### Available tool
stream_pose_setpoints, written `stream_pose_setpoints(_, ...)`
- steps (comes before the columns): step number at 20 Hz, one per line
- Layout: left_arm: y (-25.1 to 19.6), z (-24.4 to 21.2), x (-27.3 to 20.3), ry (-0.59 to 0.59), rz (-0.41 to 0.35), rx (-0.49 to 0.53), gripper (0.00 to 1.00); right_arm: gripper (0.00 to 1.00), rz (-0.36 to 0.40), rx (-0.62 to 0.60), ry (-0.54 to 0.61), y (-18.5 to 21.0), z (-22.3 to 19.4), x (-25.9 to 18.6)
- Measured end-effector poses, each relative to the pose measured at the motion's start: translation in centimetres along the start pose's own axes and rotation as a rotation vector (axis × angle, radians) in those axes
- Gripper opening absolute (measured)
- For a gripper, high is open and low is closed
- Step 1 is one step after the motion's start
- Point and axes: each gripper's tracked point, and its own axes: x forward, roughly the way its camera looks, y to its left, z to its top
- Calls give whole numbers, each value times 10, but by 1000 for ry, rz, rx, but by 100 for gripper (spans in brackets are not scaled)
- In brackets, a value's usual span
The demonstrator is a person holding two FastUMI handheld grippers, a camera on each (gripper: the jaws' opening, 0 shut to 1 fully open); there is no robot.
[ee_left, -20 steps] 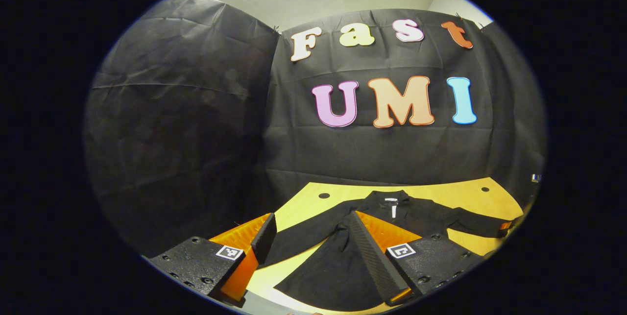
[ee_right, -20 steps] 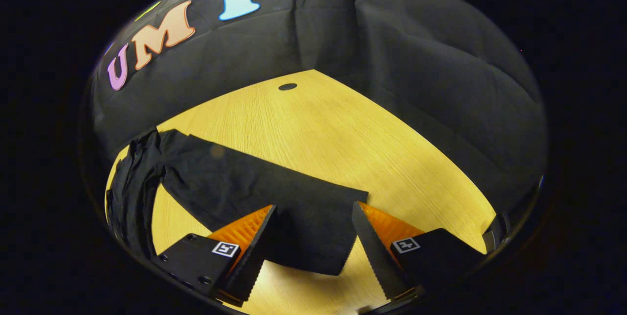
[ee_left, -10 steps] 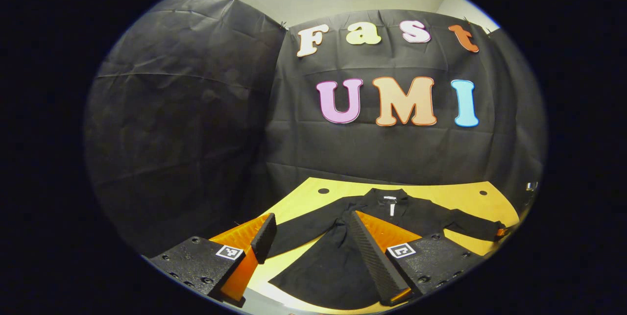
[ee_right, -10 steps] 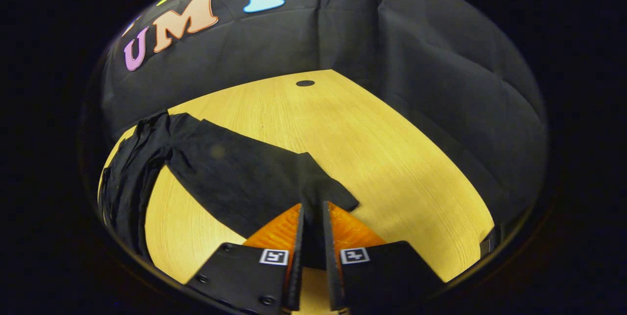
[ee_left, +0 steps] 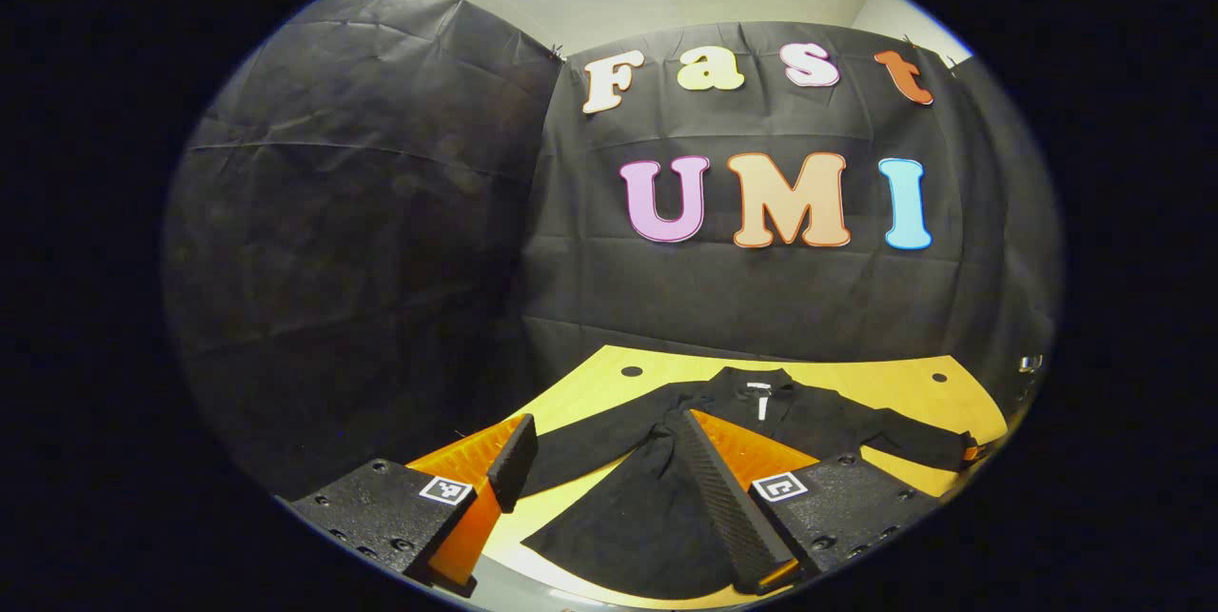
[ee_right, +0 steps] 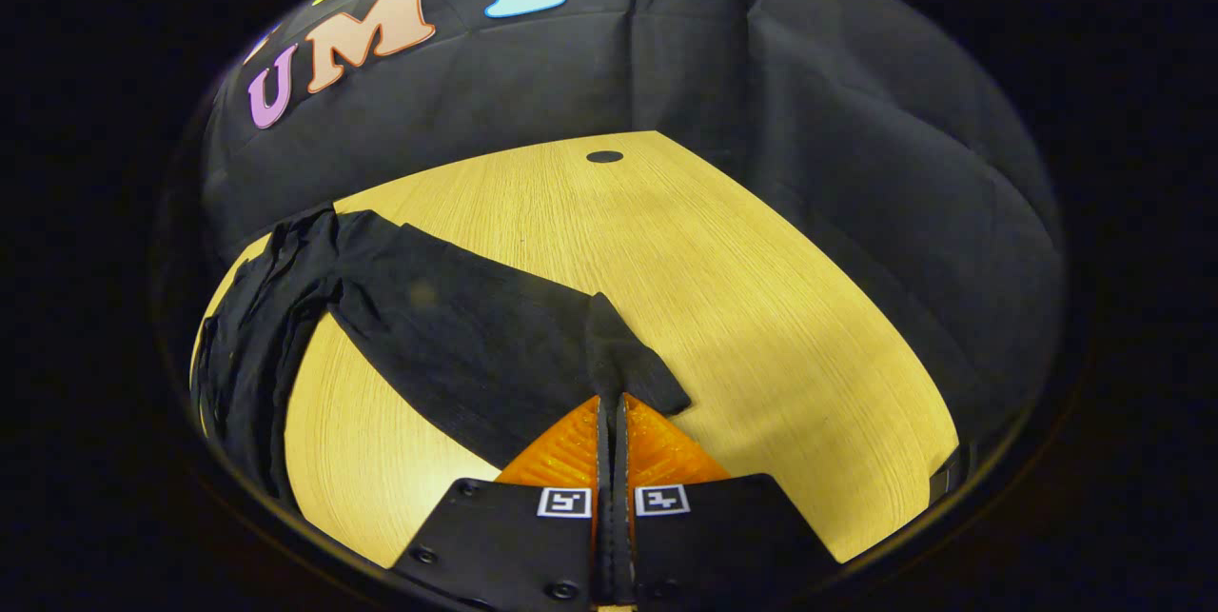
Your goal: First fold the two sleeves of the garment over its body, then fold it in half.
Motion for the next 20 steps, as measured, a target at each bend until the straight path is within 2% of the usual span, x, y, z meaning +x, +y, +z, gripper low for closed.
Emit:
stream_pose_setpoints(3, -1, -2, 0, -1, 3, -3, 93, 3, -10, -7, -8, -1, 0, 0)
stream_pose_setpoints(5, -3, -3, 1, 1, 2, -10, 89, 0, -7, -3, -6, 0, 0, 0)
stream_pose_setpoints(6, -3, -5, 1, 3, -1, -12, 93, 3, -5, 11, 0, 0, 1, 0)
stream_pose_setpoints(14, 8, -15, 20, 34, -20, 2, 91, 2, 1, 112, 48, 5, 7, -3)
stream_pose_setpoints(17, 19, -21, 37, 50, -29, 3, 94, 2, -7, 101, 31, 15, 22, -13)
stream_pose_setpoints(20, 31, -22, 57, 58, -38, 6, 91, 2, -7, 81, -3, 35, 48, -23)
